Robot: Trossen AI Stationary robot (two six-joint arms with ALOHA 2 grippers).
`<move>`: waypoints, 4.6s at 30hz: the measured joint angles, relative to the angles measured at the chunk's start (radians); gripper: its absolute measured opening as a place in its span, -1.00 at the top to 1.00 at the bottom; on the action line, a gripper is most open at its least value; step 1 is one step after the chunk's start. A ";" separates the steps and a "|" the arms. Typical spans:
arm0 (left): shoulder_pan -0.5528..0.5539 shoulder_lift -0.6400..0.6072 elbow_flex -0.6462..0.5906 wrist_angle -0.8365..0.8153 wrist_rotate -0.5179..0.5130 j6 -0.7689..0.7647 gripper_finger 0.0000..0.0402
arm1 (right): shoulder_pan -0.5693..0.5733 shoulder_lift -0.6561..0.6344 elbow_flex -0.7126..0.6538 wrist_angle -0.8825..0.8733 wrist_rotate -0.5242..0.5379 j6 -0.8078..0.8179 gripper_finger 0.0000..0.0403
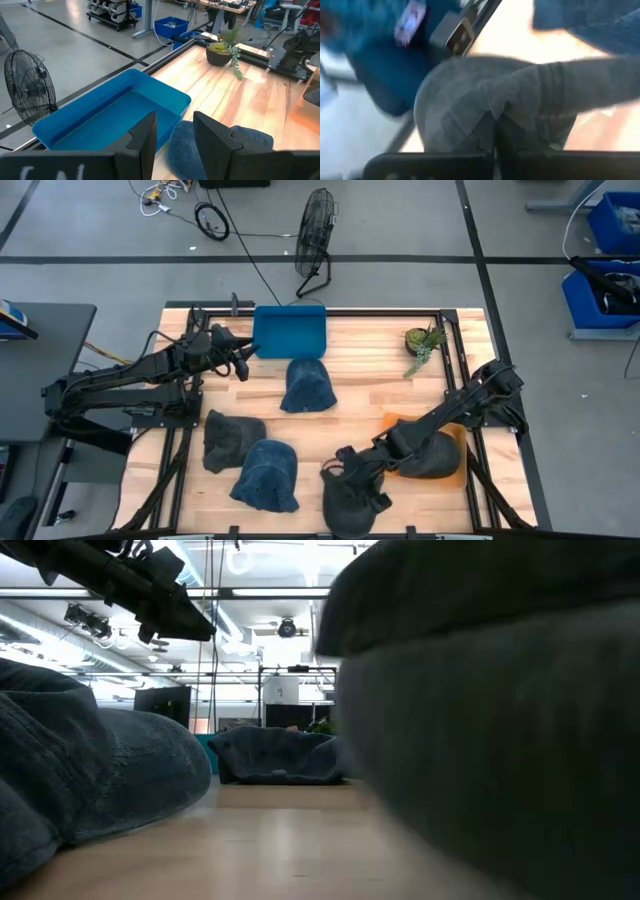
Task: Pick & Place hat
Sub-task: Put the bottom black cap into the orange bin
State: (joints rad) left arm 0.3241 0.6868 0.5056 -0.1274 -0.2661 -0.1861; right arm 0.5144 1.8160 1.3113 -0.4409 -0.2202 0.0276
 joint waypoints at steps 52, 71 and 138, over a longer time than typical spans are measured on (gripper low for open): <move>0.000 0.000 0.000 0.000 -0.004 -0.067 0.34 | 0.183 -0.150 0.475 -1.130 0.310 -0.066 0.99; 0.000 0.000 0.000 -0.001 -0.004 -0.091 0.34 | 0.295 -0.154 0.216 -1.129 0.490 -0.116 0.99; 0.000 0.000 0.000 -0.017 -0.031 -0.221 0.34 | 0.279 -0.591 -0.199 -1.032 0.531 -0.179 0.99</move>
State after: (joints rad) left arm 0.3241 0.6872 0.5056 -0.1447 -0.2966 -0.4068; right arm 0.7933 1.2251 1.1121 -1.4730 0.3106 -0.1513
